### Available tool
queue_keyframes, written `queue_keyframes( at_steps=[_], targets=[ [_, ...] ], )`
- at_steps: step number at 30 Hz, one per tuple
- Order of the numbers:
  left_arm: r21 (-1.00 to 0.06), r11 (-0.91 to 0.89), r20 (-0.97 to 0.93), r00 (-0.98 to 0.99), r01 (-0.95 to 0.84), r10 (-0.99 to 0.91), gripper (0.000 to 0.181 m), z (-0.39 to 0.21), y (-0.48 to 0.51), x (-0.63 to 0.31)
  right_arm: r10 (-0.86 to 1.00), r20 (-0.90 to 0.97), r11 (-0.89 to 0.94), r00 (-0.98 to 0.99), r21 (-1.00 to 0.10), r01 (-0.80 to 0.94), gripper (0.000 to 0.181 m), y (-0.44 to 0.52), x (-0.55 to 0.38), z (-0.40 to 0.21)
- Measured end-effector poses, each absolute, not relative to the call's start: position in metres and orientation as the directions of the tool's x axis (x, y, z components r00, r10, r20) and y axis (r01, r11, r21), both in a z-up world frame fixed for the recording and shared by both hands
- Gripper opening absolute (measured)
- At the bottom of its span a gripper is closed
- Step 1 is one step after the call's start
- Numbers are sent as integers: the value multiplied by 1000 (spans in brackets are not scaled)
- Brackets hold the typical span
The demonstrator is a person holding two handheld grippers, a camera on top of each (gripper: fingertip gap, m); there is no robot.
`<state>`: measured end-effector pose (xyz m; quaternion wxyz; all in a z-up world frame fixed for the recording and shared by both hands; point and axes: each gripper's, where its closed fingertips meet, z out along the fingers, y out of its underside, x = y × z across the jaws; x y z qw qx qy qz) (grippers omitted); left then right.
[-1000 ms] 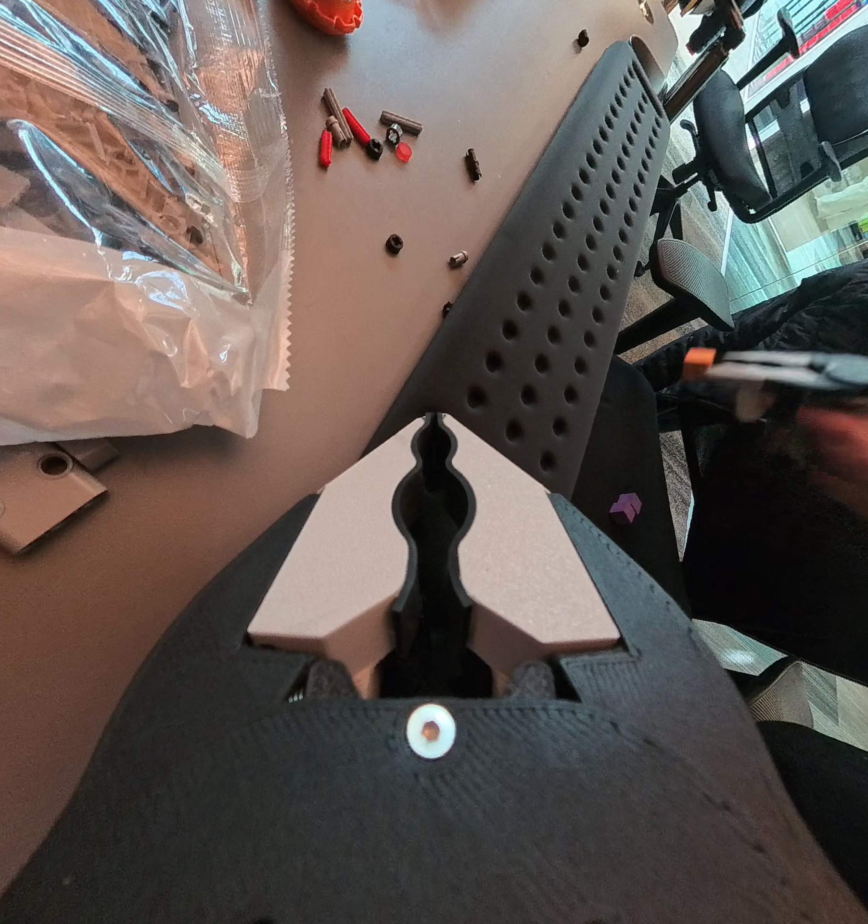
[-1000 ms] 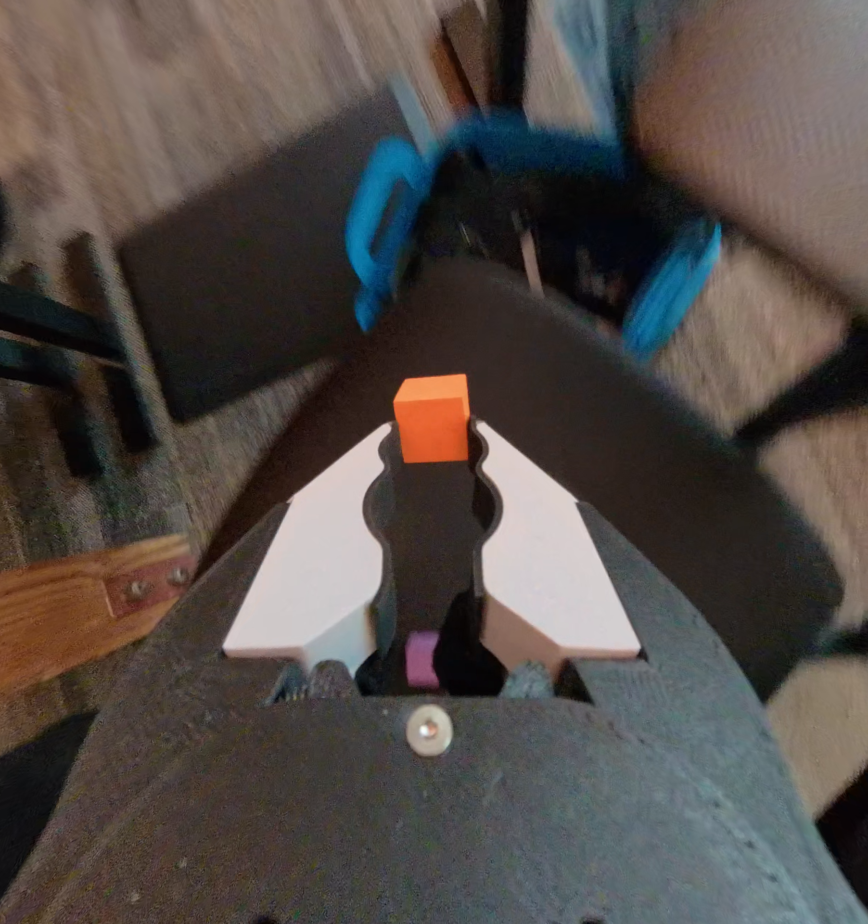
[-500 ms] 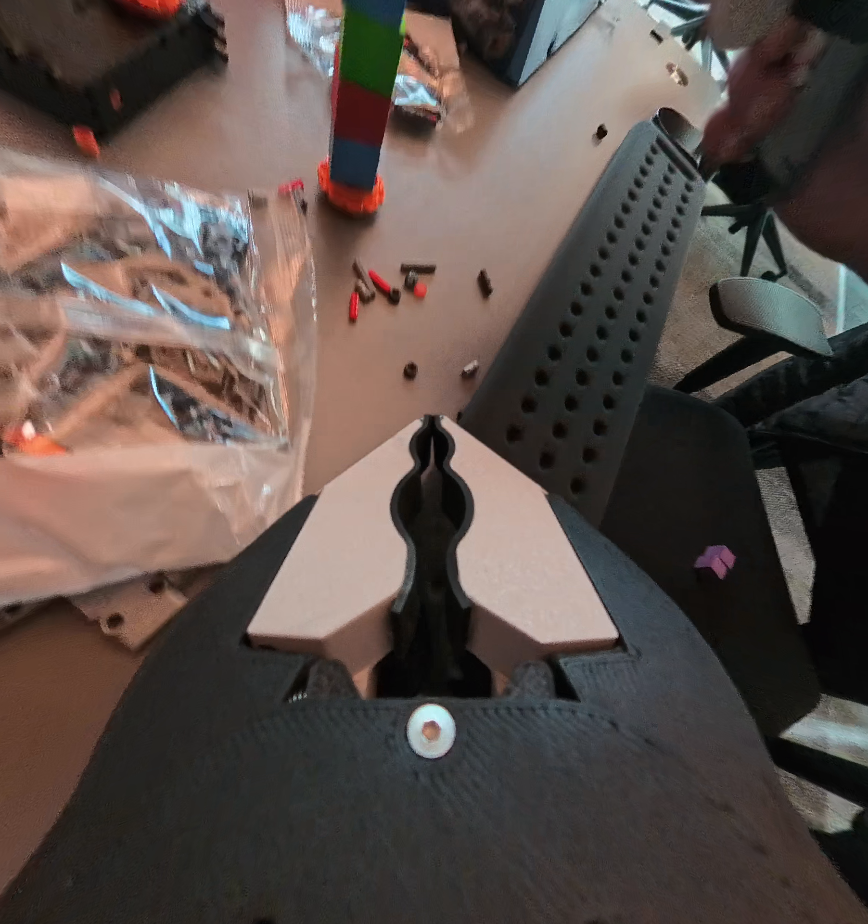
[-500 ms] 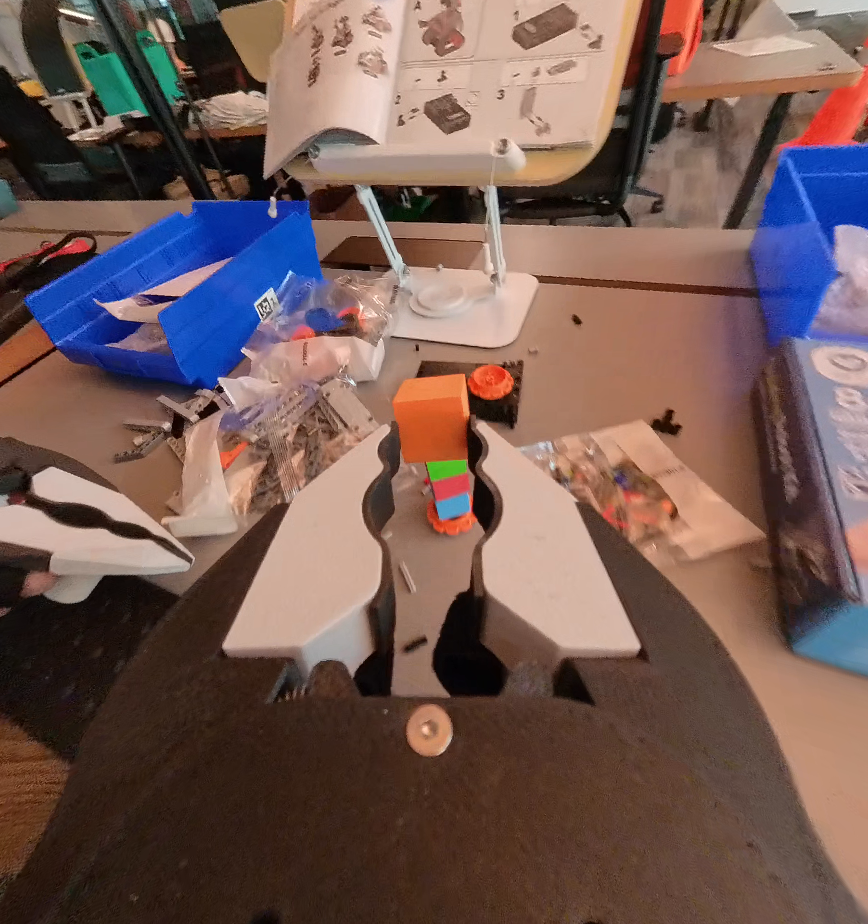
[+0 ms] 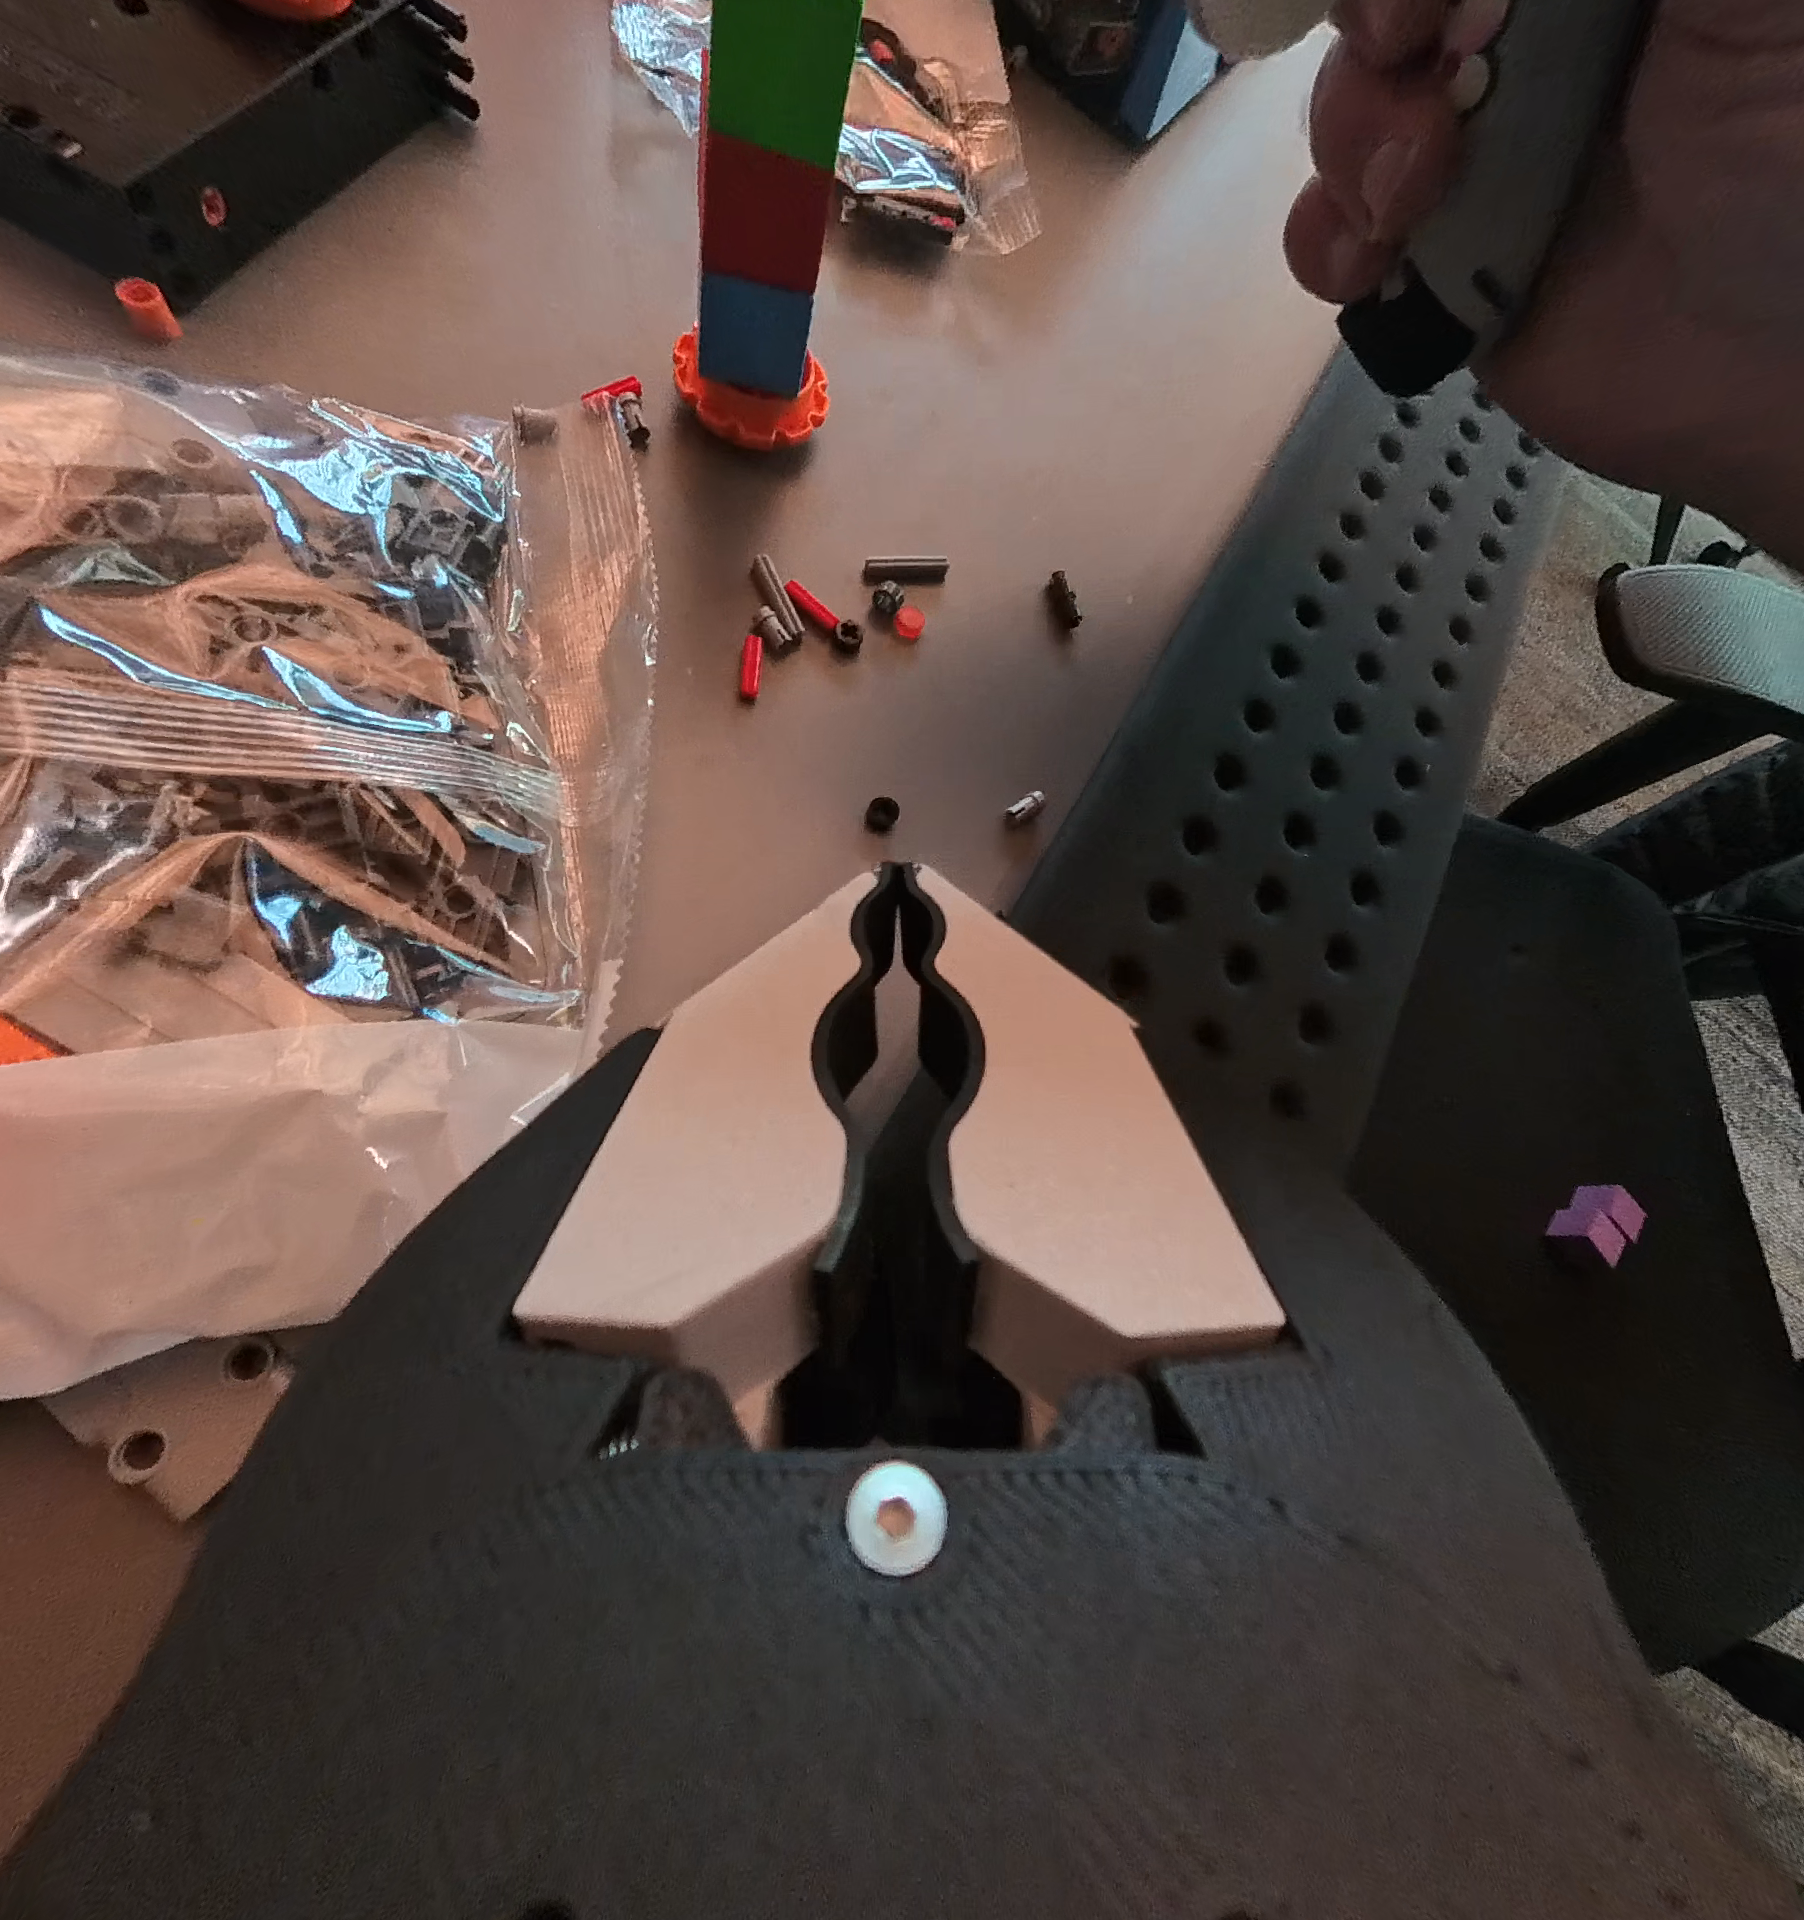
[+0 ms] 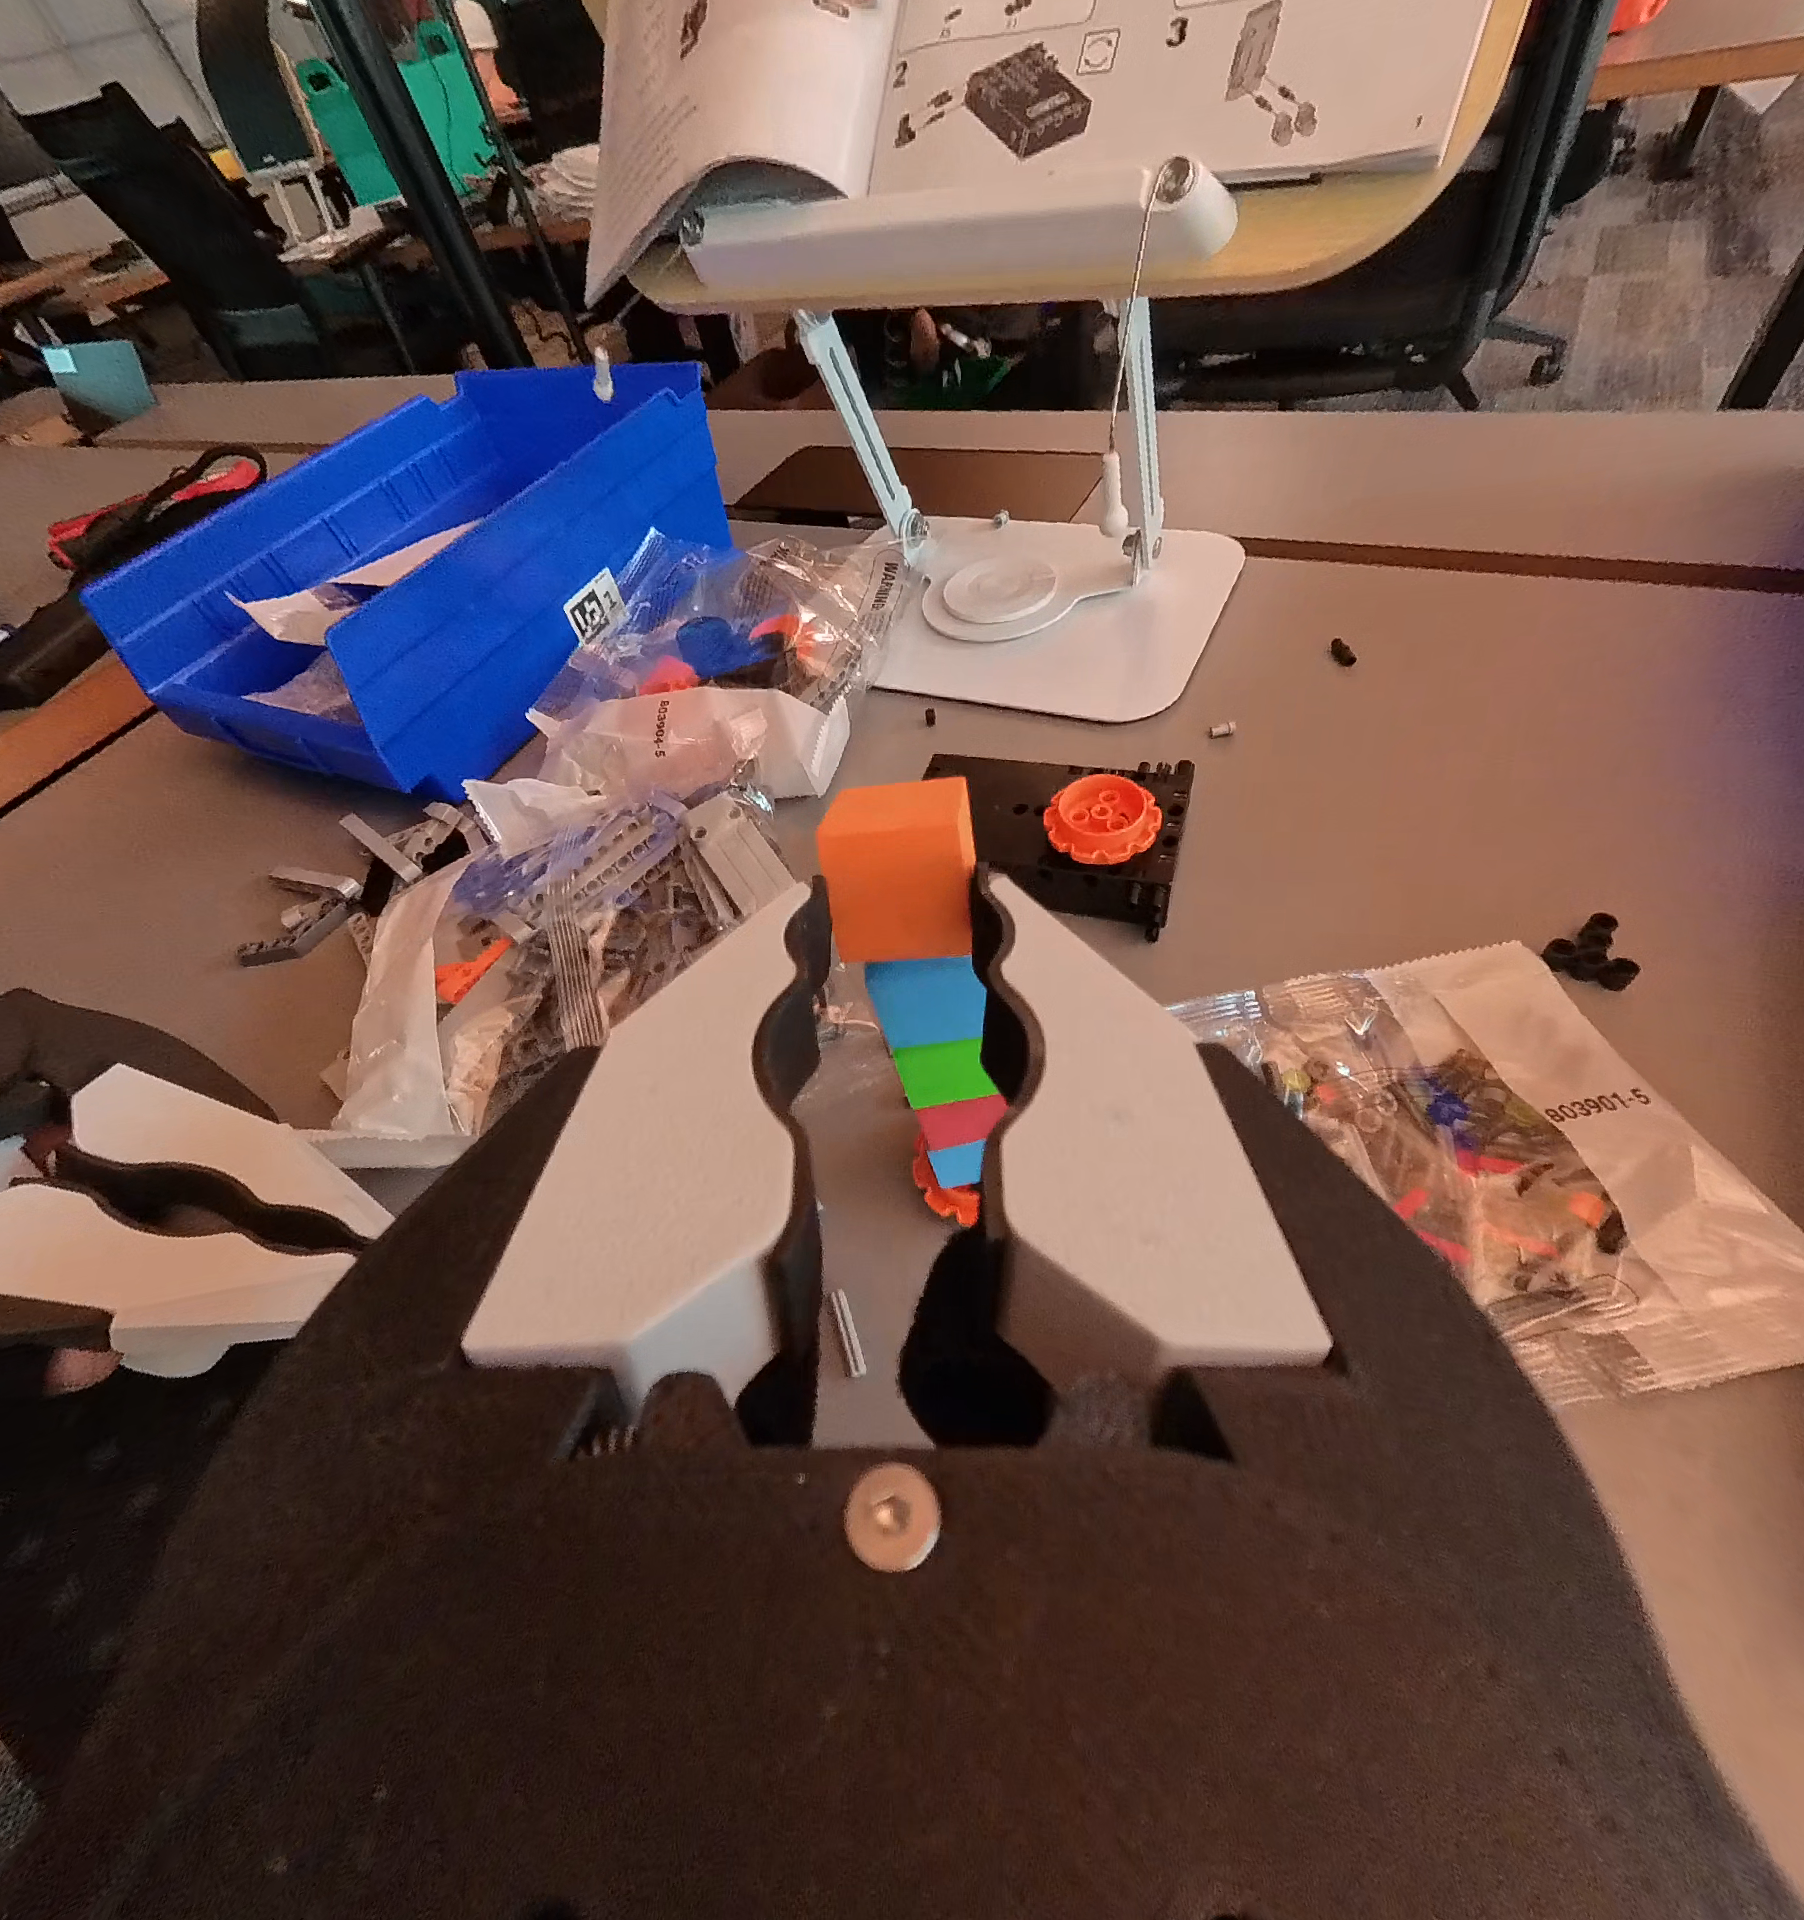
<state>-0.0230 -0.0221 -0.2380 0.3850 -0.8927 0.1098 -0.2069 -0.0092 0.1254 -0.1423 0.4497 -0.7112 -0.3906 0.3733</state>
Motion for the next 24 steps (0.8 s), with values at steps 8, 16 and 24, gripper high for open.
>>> queue_keyframes(
  at_steps=[8, 16, 24],
  targets=[
    [-724, -688, 279, 890, -53, -362, 0, -243, -23, -23, 893, -199, -301, 403, -931, 208, 26, 127, -9, -147],
    [-724, -686, 277, 885, -64, -375, 0, -244, -25, -20, 906, -176, -274, 384, -937, 216, 26, 126, -9, -144],
    [-720, -690, 275, 883, -73, -381, 0, -246, -26, -19, 911, -185, -283, 368, -930, 235, 28, 127, -6, -149]
  ],
)
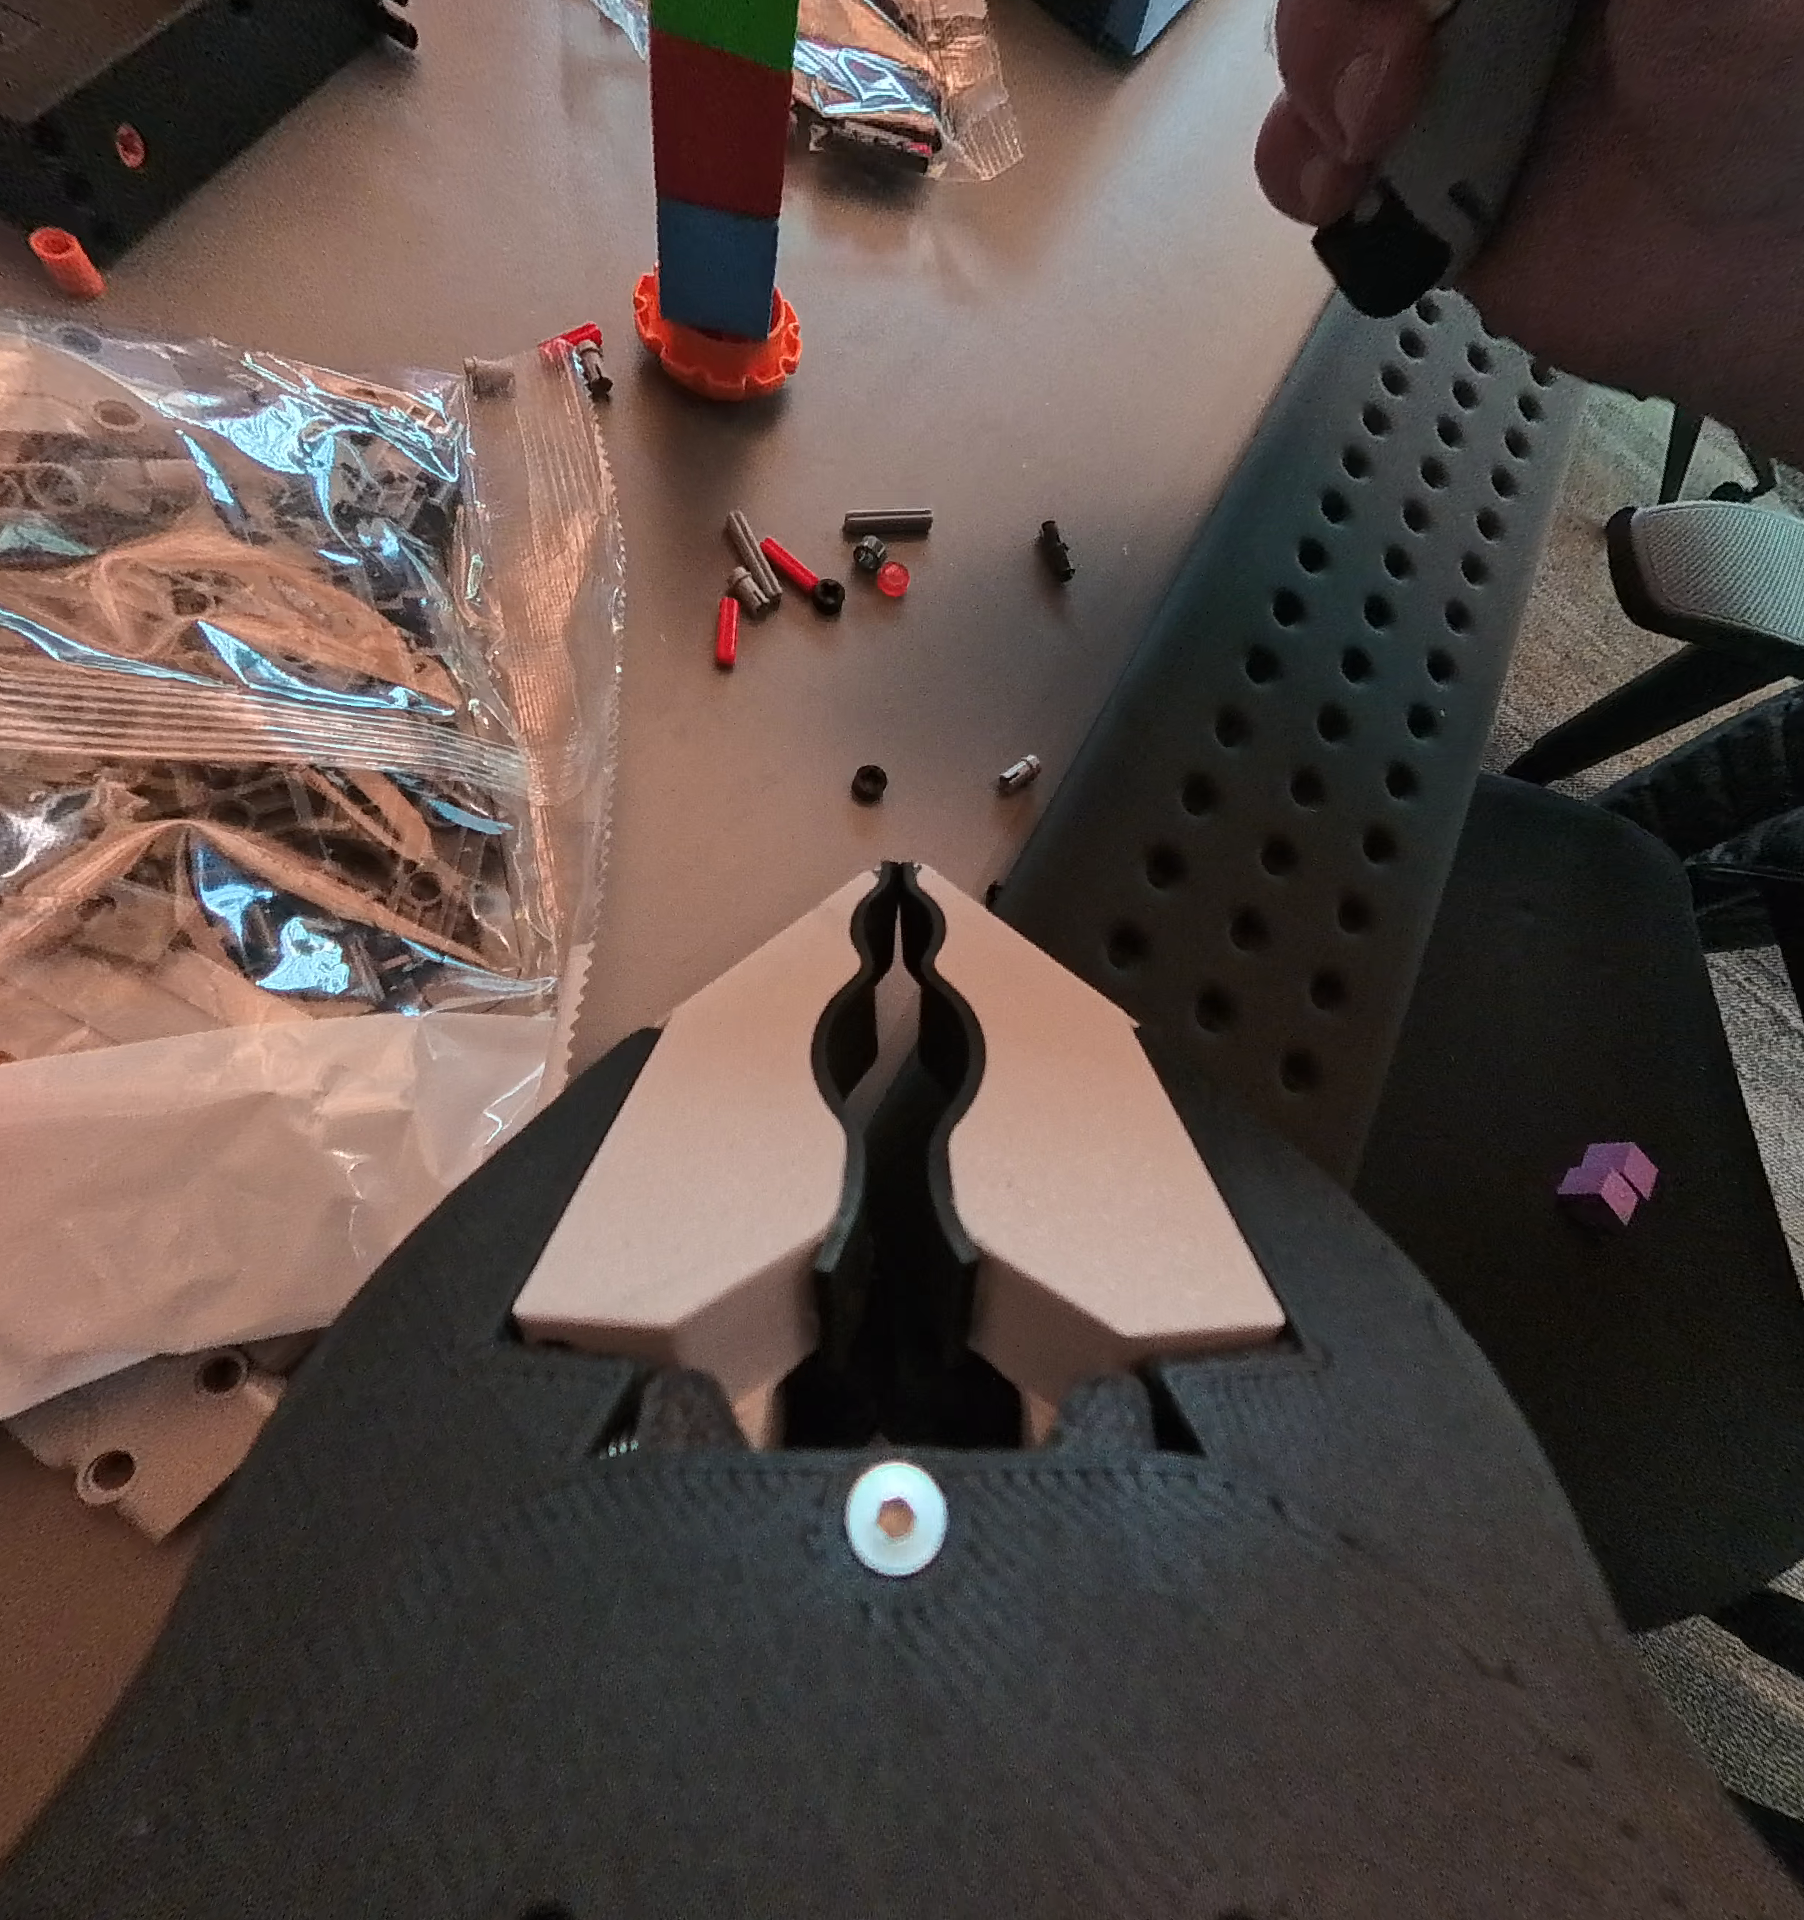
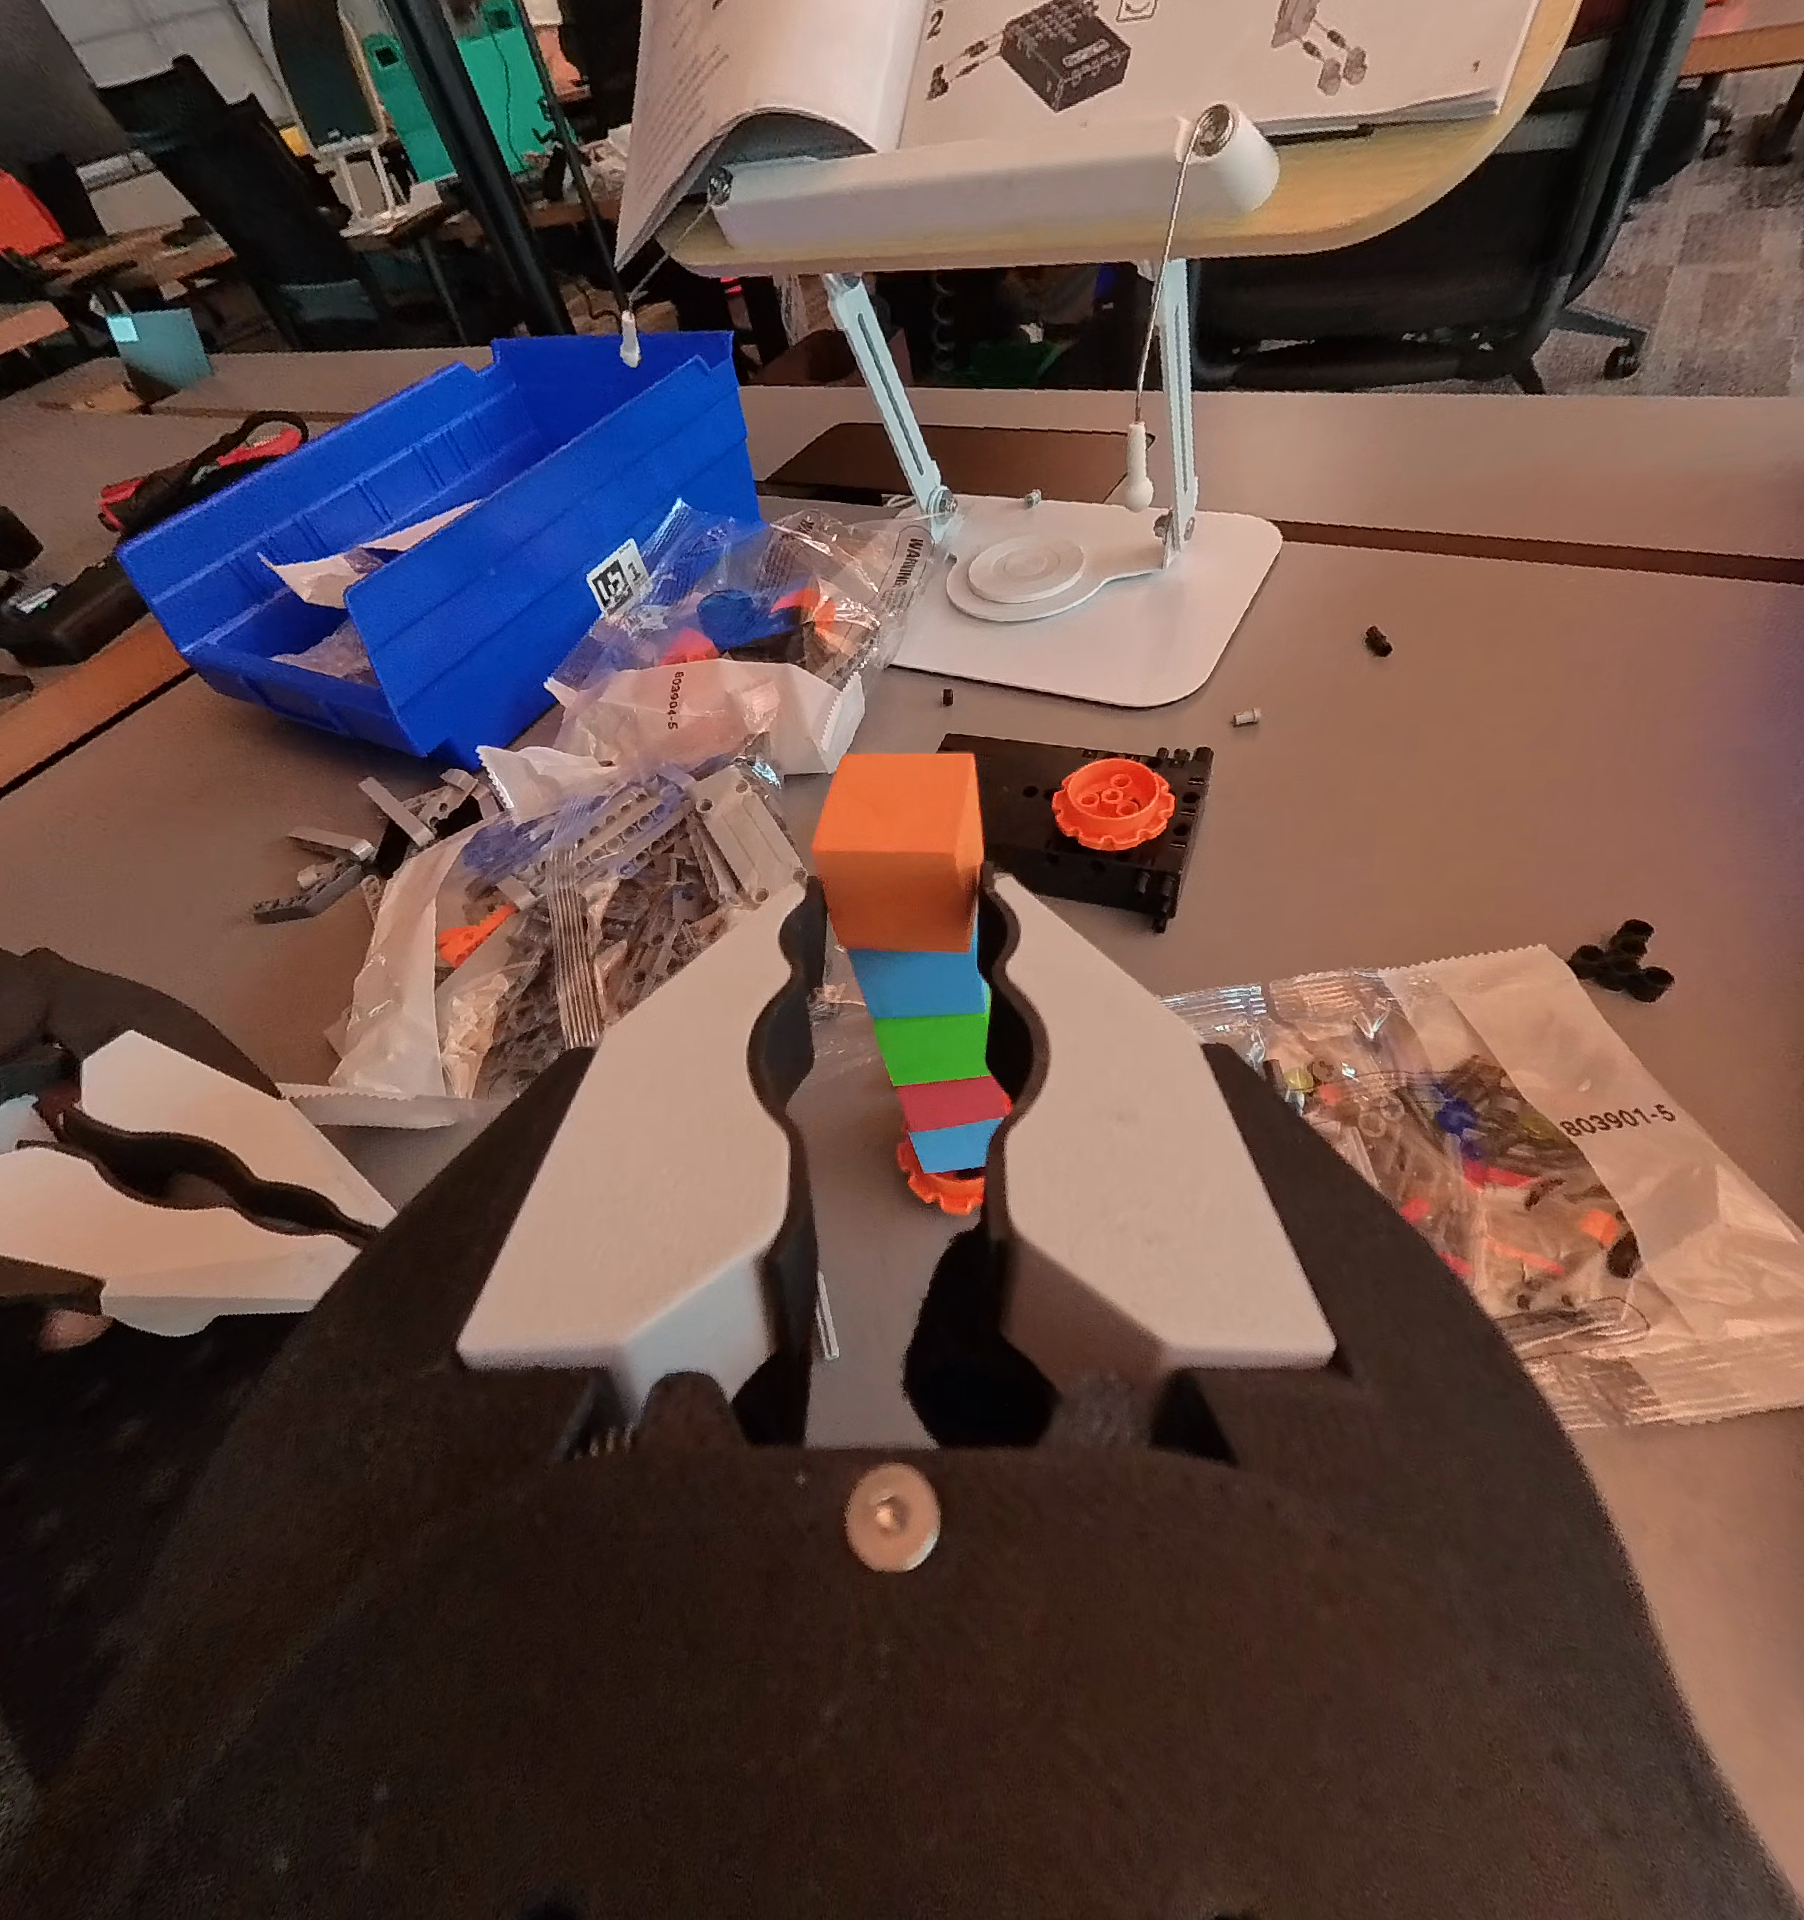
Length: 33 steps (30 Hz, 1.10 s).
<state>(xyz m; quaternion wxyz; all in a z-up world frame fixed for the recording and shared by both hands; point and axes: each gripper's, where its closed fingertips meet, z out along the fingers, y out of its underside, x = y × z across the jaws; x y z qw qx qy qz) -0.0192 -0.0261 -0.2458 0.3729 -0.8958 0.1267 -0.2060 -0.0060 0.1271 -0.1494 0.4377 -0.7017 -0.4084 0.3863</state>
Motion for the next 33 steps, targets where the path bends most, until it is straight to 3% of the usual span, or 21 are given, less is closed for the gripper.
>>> queue_keyframes(
  at_steps=[11, 17, 21, 26, 29, 33],
  targets=[
    [-713, -695, 266, 879, -97, -396, 0, -249, -28, -17, 905, -200, -294, 375, -932, 210, 37, 121, 9, -137],
    [-709, -698, 267, 877, -101, -399, 0, -250, -28, -16, 843, -217, -362, 493, -906, 220, 41, 75, 92, -131],
    [-707, -699, 269, 874, -106, -404, 0, -251, -29, -15, 671, -264, -593, 693, -752, 287, 37, 2, 213, -206],
    [-708, -697, 264, 871, -118, -415, 0, -251, -30, -13, 407, -236, -878, 882, -366, 308, 42, -143, 366, -358],
    [-706, -698, 262, 871, -121, -415, 0, -251, -30, -13, 295, -192, -948, 936, -181, 262, 46, -216, 424, -418],
    [-701, -701, 259, 872, -126, -416, 0, -252, -30, -13, 309, -140, -951, 941, -37, 307, 49, -273, 457, -459]
  ],
)
